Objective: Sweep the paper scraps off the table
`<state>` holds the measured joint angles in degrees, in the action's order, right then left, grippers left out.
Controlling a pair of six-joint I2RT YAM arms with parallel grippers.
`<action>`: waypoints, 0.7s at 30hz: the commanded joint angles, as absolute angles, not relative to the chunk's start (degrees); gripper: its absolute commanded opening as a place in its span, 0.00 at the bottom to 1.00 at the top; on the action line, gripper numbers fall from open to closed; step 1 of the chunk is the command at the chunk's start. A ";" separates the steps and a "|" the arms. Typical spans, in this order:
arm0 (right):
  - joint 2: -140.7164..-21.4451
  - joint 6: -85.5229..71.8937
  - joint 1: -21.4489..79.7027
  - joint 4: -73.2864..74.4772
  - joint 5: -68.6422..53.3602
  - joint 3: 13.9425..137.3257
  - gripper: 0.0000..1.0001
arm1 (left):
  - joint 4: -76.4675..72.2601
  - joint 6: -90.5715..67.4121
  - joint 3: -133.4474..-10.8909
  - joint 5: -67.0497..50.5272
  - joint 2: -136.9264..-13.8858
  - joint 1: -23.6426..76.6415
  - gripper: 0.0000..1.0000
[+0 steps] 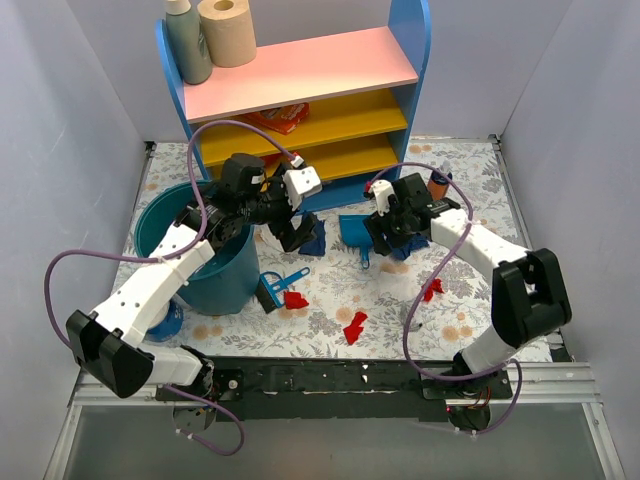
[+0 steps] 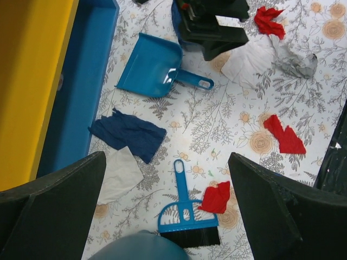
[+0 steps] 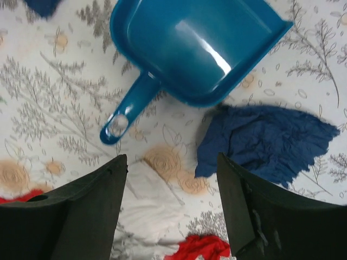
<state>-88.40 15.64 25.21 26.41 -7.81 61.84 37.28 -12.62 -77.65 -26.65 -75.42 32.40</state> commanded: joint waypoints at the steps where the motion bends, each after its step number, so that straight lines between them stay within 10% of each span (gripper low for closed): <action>1: -93.33 2.92 25.93 26.09 -7.01 69.34 0.75 | 38.67 -11.17 -76.64 -24.44 -72.07 32.69 0.98; 21: -100.88 53.68 37.08 28.30 -42.19 75.40 0.72 | 45.09 -15.81 -77.61 -21.97 -69.61 32.61 0.98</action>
